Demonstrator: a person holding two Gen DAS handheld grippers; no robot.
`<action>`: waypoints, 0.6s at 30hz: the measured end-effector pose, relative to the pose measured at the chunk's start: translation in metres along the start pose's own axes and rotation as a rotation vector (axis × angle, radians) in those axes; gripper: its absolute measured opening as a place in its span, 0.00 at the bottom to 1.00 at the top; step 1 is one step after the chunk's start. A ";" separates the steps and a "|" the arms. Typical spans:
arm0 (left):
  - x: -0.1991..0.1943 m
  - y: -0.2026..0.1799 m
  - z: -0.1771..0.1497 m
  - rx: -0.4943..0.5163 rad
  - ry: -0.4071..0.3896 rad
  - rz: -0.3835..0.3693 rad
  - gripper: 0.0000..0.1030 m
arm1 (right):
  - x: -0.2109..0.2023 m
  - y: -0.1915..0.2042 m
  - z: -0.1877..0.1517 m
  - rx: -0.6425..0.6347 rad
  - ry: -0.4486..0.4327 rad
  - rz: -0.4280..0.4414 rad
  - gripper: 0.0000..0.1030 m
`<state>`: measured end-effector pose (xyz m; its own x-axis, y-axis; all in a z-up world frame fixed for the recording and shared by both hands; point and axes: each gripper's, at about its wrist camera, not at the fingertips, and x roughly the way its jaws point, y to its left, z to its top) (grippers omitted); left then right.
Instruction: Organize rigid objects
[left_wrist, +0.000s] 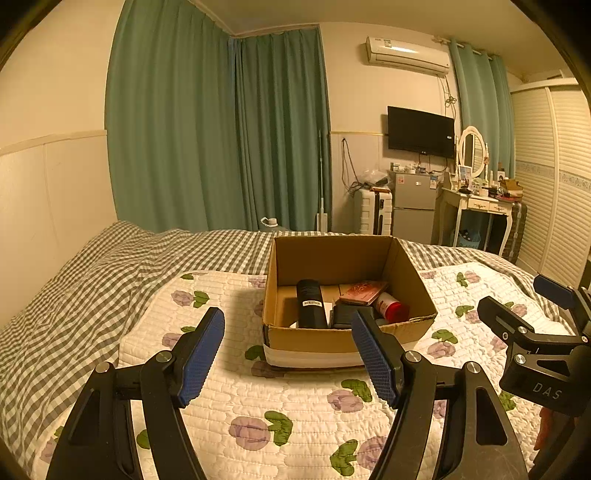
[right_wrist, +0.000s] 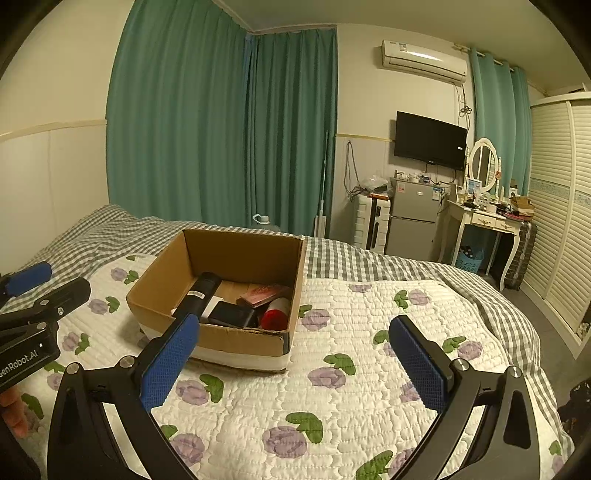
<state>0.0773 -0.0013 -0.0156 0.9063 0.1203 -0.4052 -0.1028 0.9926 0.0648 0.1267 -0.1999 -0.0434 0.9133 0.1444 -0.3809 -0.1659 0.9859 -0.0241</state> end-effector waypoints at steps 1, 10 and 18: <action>0.000 0.000 0.000 0.000 0.000 -0.001 0.72 | 0.000 0.000 0.000 0.000 0.000 -0.001 1.00; -0.001 0.000 -0.001 0.002 0.001 0.004 0.72 | 0.001 0.000 -0.001 0.000 0.002 -0.002 1.00; 0.000 -0.001 -0.001 0.004 0.002 -0.002 0.72 | 0.001 0.000 -0.001 -0.001 0.007 -0.002 1.00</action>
